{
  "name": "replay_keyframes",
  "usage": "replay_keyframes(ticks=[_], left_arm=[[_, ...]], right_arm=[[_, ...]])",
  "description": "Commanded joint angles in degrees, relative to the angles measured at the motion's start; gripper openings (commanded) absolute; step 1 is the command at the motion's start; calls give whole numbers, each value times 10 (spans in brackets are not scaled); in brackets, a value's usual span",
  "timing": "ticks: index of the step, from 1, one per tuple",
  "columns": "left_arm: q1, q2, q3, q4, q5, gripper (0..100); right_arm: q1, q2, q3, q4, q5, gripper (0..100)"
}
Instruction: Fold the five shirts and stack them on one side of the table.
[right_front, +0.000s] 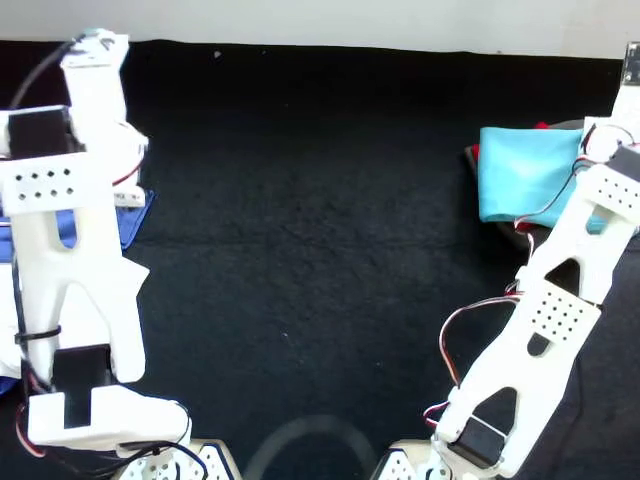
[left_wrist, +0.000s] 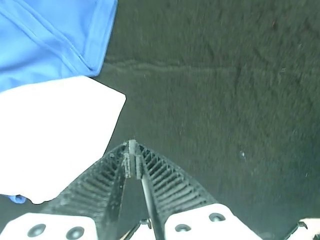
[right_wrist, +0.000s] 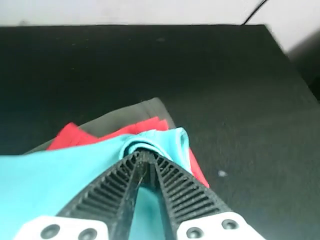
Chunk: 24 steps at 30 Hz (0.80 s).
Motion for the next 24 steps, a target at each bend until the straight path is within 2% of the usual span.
replay_keyframes(ticks=[1, 6, 15, 20, 24], left_arm=[[-13, -29, 13, -4, -4, 10], [-26, -29, 12, -4, -19, 10], [-29, -29, 12, -1, -44, 10], [-29, -29, 11, -1, -44, 10], [-48, -63, 13, -4, -41, 10]], right_arm=[[31, 8, -10, -81, 5, 7], [54, 37, -11, -136, 5, 7], [56, 0, -51, -112, 2, 13], [42, -80, -108, -57, -94, 15], [12, -139, -115, -13, -113, 57]])
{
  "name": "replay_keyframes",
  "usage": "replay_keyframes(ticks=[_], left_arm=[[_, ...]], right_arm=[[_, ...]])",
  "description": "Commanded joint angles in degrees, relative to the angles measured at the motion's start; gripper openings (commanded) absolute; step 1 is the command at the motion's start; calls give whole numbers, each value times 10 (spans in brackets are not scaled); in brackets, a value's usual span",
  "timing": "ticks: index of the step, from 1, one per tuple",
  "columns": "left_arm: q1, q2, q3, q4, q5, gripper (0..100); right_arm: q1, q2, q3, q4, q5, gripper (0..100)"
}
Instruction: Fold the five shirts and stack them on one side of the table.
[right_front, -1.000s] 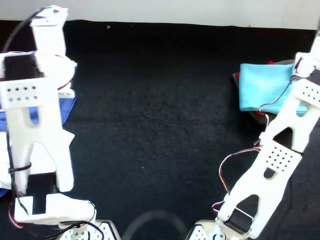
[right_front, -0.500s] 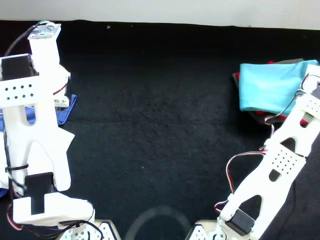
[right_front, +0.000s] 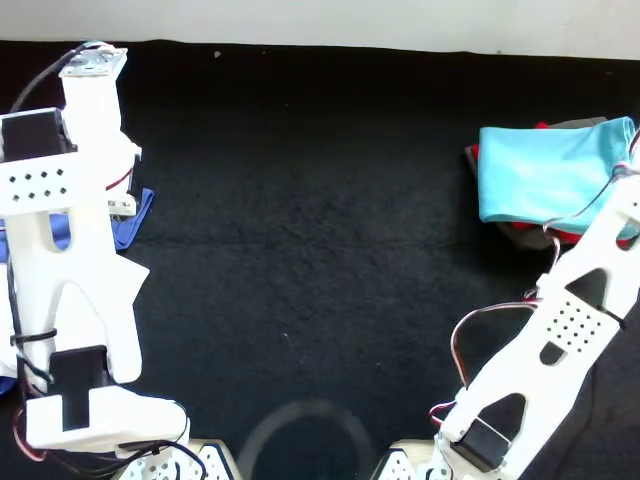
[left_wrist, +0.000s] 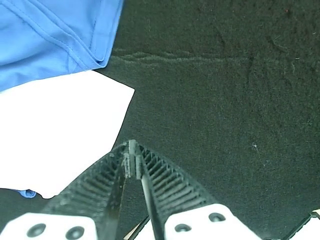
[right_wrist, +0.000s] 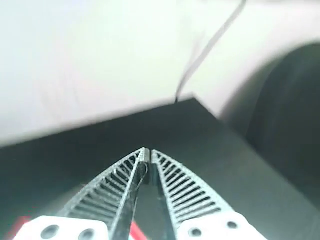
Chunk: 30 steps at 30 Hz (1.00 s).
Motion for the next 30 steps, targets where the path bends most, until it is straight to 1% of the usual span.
replay_keyframes(ticks=[1, 7, 11, 13, 17, 20, 22, 24, 27, 30], left_arm=[[-23, -64, 0, -4, -1, 10], [-58, -119, 4, -4, -4, 10], [-111, -116, 4, -8, -4, 10], [-150, -107, 15, -30, -14, 11], [-219, -68, 59, -55, -80, 21], [-265, -22, 93, -55, -112, 102], [-289, 13, 101, -57, -136, 169], [-313, 44, 104, -74, -152, 206], [-339, 87, 104, -97, -168, 199], [-349, 118, 104, -127, -177, 200]], right_arm=[[-34, -80, -29, 30, -13, 59], [-56, -46, 37, 40, -11, 59], [-50, -15, 59, 49, -11, 59], [-43, -23, 36, 96, -11, 63], [-47, -60, -25, 244, -11, 80], [-60, -85, -44, 311, -11, 116], [-72, -100, -51, 346, -7, 117], [-88, -119, -51, 390, 27, 117], [-121, -153, -51, 469, 82, 117], [-152, -194, -50, 523, 103, 117]])
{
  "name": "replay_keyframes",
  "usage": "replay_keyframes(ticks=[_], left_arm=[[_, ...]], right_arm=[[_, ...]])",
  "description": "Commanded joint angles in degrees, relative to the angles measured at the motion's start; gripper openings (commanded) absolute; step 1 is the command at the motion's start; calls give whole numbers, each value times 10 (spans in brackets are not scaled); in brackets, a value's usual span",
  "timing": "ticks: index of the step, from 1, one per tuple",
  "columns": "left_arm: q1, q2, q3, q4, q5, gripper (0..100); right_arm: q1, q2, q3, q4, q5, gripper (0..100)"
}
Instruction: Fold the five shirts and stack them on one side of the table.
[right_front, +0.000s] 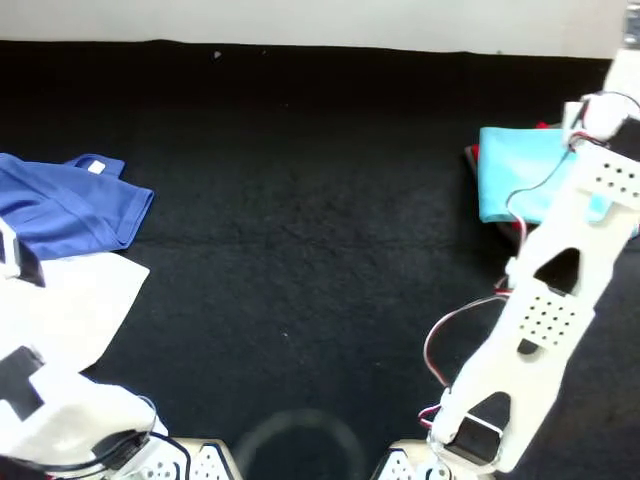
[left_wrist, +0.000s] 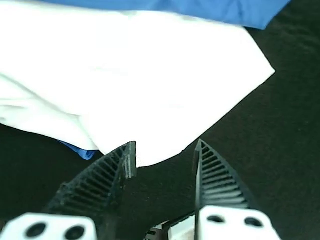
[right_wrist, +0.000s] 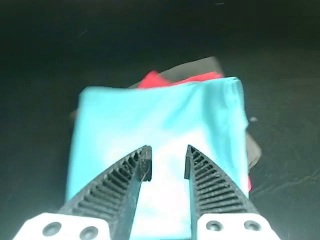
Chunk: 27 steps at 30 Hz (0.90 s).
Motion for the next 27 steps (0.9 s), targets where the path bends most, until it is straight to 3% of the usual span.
replay_keyframes(ticks=[1, 7, 11, 20, 27], left_arm=[[-8, 16, -4, -53, -8, 200], [35, 29, -1, -251, 33, 203], [107, 75, -14, -286, 38, 204], [181, 264, -168, -311, 65, 204], [187, 400, -285, -310, 64, 200]], right_arm=[[-36, -87, -22, 43, 22, 117], [-34, -174, -19, 44, 22, 117], [-24, -260, 28, 44, 22, 117], [-30, -615, 531, 41, 25, 117], [-97, -833, 870, 29, 25, 117]])
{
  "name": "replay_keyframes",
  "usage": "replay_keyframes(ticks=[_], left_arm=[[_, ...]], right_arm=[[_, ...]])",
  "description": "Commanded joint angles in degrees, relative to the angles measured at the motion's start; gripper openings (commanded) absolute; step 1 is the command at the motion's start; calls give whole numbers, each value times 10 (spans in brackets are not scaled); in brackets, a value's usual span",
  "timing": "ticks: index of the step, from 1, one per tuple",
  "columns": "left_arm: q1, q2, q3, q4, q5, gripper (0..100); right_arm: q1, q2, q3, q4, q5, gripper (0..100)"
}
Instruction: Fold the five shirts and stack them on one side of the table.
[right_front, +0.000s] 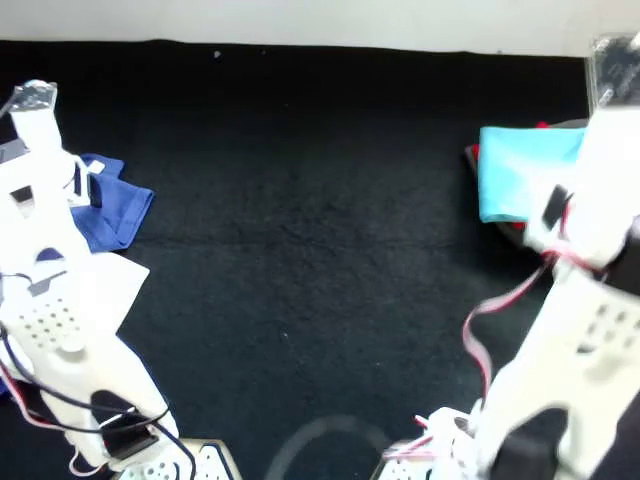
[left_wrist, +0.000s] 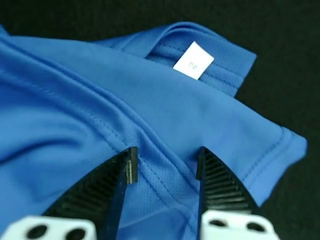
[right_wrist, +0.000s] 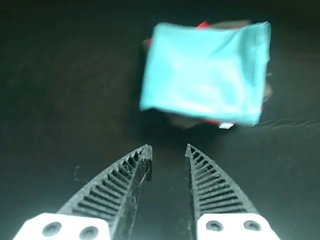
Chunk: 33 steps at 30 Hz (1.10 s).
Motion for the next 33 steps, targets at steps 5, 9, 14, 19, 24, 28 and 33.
replay_keyframes(ticks=[5, 9, 14, 19, 24, 28, 33], left_arm=[[11, 52, -102, 46, 5, 92], [33, 35, -167, 114, 5, 9], [70, -5, -271, 214, 5, 8], [132, -55, -400, 325, 5, 8], [195, -104, -538, 399, 4, 8], [238, -162, -609, 404, 3, 8], [318, -257, -623, 404, 3, 8]], right_arm=[[-51, -179, 300, -86, 2, 117], [-49, -233, 424, -152, 2, 117], [-48, -293, 544, -209, 2, 117], [-48, -348, 634, -238, 2, 117], [-48, -396, 700, -238, 2, 117], [-48, -437, 746, -238, 2, 117], [-48, -488, 787, -246, 4, 117]])
